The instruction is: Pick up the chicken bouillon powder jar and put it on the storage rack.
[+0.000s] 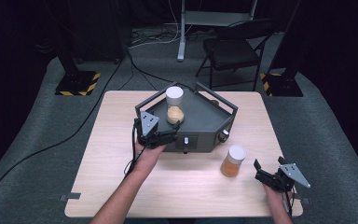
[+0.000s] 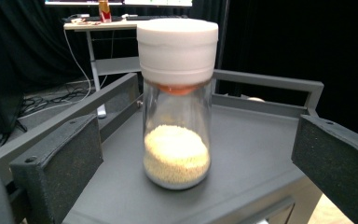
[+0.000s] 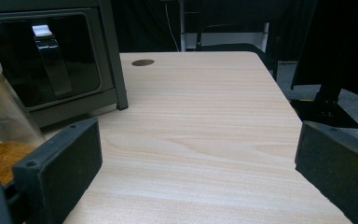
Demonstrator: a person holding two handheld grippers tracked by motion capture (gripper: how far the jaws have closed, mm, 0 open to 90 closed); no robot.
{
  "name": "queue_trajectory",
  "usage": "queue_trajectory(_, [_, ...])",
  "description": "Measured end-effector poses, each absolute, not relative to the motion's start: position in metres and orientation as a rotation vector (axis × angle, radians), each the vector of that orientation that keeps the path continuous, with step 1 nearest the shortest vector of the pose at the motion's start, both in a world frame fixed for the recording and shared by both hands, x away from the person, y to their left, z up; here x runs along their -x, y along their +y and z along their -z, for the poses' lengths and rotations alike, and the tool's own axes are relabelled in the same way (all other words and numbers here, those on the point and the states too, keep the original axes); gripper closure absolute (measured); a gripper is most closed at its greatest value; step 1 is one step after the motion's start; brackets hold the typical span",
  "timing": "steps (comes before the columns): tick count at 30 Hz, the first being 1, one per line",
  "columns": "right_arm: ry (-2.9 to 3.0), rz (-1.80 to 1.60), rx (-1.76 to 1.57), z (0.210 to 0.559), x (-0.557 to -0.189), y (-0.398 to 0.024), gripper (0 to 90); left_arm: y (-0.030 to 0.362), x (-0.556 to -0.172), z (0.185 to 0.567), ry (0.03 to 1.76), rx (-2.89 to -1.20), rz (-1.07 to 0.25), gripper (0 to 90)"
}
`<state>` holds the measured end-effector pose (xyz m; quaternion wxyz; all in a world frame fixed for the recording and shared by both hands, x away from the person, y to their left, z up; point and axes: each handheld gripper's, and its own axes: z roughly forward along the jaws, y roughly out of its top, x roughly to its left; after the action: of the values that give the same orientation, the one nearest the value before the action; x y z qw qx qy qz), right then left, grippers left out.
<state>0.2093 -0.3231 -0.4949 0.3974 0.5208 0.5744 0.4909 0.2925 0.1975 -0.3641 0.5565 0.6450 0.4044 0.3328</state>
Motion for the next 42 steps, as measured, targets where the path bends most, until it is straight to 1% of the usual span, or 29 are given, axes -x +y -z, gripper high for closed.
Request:
queue_trajectory(8, [1.454, -1.245, -1.318, 0.495, -0.209, -0.323, 0.0, 0.207, -0.283, 0.372, 0.918, -1.553, -0.774, 1.4])
queue_trajectory(13, [1.452, -1.247, -1.316, 0.496, -0.209, -0.323, 0.0, 0.213, -0.273, 0.387, 0.881, -1.542, -0.785, 1.4])
queue_trajectory(20, [1.448, -1.254, -1.321, 0.496, -0.209, -0.324, 0.0, 0.22, -0.261, 0.395, 0.859, -1.548, -0.8, 1.4])
queue_trajectory(26, [1.454, -1.249, -1.314, 0.496, -0.209, -0.324, 0.0, 0.227, -0.253, 0.406, 0.861, -1.54, -0.775, 1.4])
queue_trajectory(29, [1.456, -1.248, -1.314, 0.495, -0.209, -0.323, 0.0, 0.235, -0.254, 0.409, 0.849, -1.556, -0.737, 1.4])
queue_trajectory(42, [1.457, -1.247, -1.313, 0.495, -0.209, -0.323, 0.0, 0.265, -0.244, 0.437, 0.806, -1.569, -0.704, 1.4])
